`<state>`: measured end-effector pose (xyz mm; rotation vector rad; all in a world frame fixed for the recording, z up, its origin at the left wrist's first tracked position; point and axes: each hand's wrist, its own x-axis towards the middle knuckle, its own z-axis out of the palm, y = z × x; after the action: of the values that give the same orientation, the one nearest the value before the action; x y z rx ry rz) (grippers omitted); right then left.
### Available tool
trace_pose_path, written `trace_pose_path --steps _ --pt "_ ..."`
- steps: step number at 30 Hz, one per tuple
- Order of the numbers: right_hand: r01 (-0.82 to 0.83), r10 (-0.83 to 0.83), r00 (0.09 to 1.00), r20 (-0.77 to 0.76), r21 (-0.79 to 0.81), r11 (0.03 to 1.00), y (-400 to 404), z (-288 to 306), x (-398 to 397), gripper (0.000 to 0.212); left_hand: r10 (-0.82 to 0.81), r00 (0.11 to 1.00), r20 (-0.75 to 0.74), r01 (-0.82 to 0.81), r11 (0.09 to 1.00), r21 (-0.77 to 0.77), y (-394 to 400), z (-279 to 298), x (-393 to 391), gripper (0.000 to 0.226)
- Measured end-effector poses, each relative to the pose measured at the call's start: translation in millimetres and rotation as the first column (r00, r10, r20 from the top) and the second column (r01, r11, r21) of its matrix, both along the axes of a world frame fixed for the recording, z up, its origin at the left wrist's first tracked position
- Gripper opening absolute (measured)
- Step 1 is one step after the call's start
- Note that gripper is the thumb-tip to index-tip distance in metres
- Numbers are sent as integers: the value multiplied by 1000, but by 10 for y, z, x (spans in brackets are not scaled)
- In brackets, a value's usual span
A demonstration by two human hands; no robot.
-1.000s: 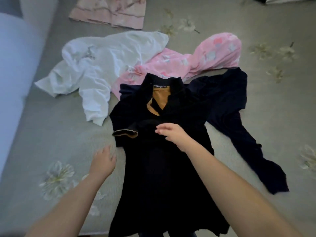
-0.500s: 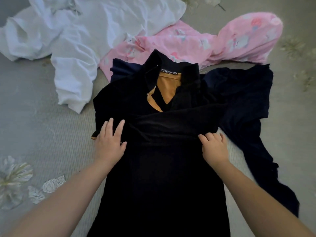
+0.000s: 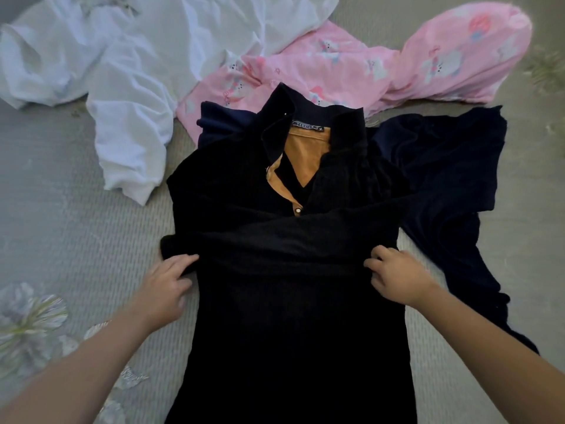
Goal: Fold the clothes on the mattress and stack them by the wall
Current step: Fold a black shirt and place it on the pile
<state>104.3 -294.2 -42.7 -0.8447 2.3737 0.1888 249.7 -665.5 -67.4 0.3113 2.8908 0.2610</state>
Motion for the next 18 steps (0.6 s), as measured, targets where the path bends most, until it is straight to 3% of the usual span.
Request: trace_pose_path --steps 2,4,5,7,8,10,12,14,16,18 --pt "5 -50 977 -208 -212 977 -80 82 -175 32 188 982 15 -188 972 138 18 15 13 37" --pt "87 -217 906 -363 -343 935 -144 127 -330 33 390 920 -22 -377 900 219 78 10 -119 42" --pt "170 -288 881 -375 -319 933 -176 126 -402 37 477 879 -4 -466 861 204 118 17 -223 41" --pt "312 -342 879 -332 -141 939 -183 83 -549 38 593 793 136 -602 798 26 158 -19 -412 37" --pt "340 -345 882 -321 -75 938 -156 45 -593 34 624 756 200 -625 778 -64 178 -11 -479 35" --pt "352 -369 861 -349 -115 929 -80 30 -673 27 612 771 174 -610 789 -73 165 24 -567 29" --pt "398 -482 772 -415 -275 875 5 71 -744 29 536 839 89 -543 832 114 129 104 -632 35" --pt "457 -557 703 -442 -318 830 71 108 -785 33 404 912 -64 -387 903 188 133 186 -680 39" --pt "525 -593 680 -431 -278 804 114 94 -817 29 360 925 -120 -350 931 101 157 207 -779 38" --pt "541 -606 683 -409 -274 795 115 46 -815 34 458 874 -162 -464 886 -3 210 163 -884 38"
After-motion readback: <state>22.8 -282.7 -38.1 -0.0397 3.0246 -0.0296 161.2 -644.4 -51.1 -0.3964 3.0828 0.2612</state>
